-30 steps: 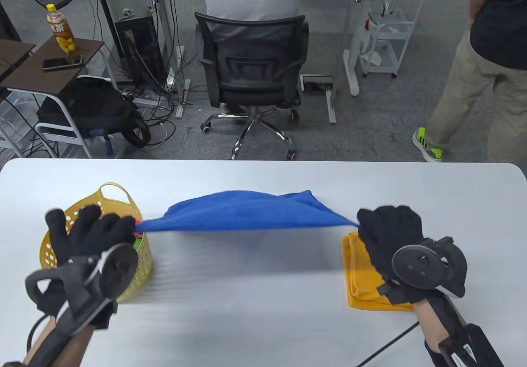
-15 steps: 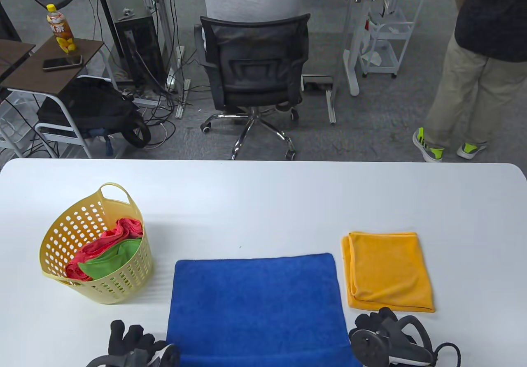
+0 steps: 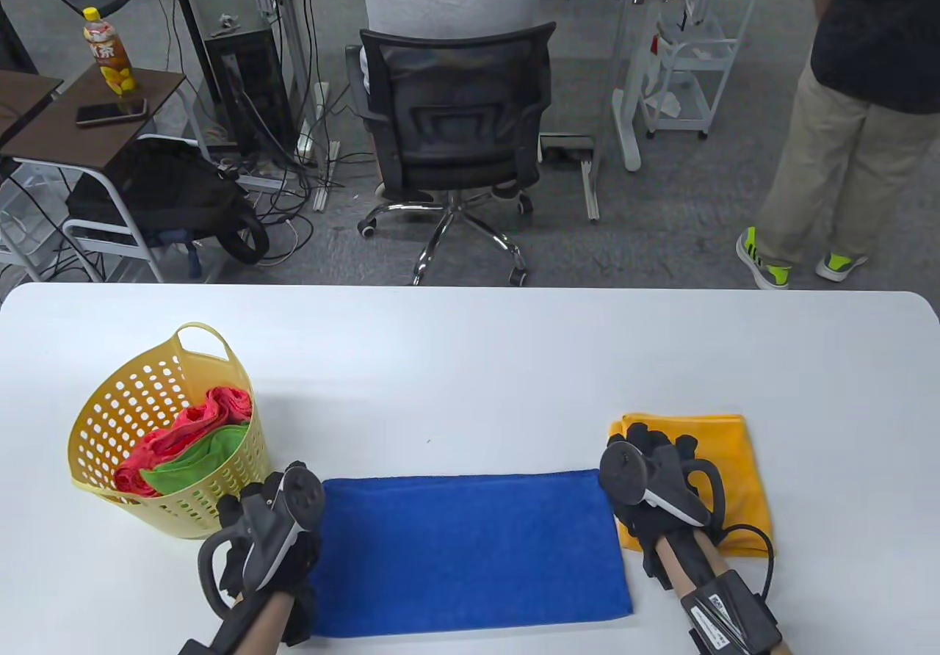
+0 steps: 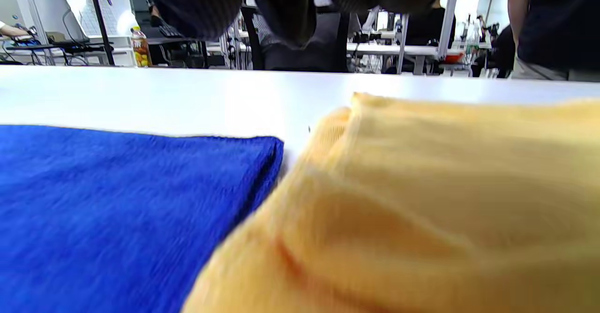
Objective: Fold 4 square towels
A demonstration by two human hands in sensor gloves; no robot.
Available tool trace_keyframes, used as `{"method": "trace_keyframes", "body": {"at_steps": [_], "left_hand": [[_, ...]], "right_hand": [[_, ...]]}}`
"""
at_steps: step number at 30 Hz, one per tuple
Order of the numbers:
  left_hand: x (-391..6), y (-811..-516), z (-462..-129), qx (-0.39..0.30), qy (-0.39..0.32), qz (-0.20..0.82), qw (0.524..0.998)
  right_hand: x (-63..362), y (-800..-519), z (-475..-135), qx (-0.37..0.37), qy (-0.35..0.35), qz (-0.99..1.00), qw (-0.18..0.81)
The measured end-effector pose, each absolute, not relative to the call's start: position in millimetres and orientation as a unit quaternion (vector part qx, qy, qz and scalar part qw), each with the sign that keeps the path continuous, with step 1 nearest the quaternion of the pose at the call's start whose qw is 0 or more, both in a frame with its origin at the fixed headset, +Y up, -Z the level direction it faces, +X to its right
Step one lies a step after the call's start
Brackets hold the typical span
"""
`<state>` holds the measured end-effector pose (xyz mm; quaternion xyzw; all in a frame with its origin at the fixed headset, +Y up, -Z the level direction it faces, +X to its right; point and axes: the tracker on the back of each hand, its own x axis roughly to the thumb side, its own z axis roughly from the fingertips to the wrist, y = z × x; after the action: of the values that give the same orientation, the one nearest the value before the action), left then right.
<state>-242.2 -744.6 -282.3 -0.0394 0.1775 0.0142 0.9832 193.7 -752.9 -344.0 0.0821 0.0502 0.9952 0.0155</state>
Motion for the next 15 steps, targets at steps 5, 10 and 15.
{"method": "trace_keyframes", "body": {"at_steps": [5, 10, 15], "left_hand": [[-246.8, -760.6, -280.5, -0.054, 0.155, 0.020, 0.986], [-250.4, -764.7, -279.0, -0.063, 0.145, 0.034, 0.987], [-250.4, -764.9, -277.7, -0.060, 0.141, 0.036, 0.988]], "right_hand": [[187.3, -769.7, -330.4, 0.083, 0.118, 0.989, -0.028], [167.5, -787.1, -327.9, 0.070, 0.128, 0.985, -0.086], [158.1, -791.9, -325.0, 0.070, 0.132, 0.988, -0.032]]}}
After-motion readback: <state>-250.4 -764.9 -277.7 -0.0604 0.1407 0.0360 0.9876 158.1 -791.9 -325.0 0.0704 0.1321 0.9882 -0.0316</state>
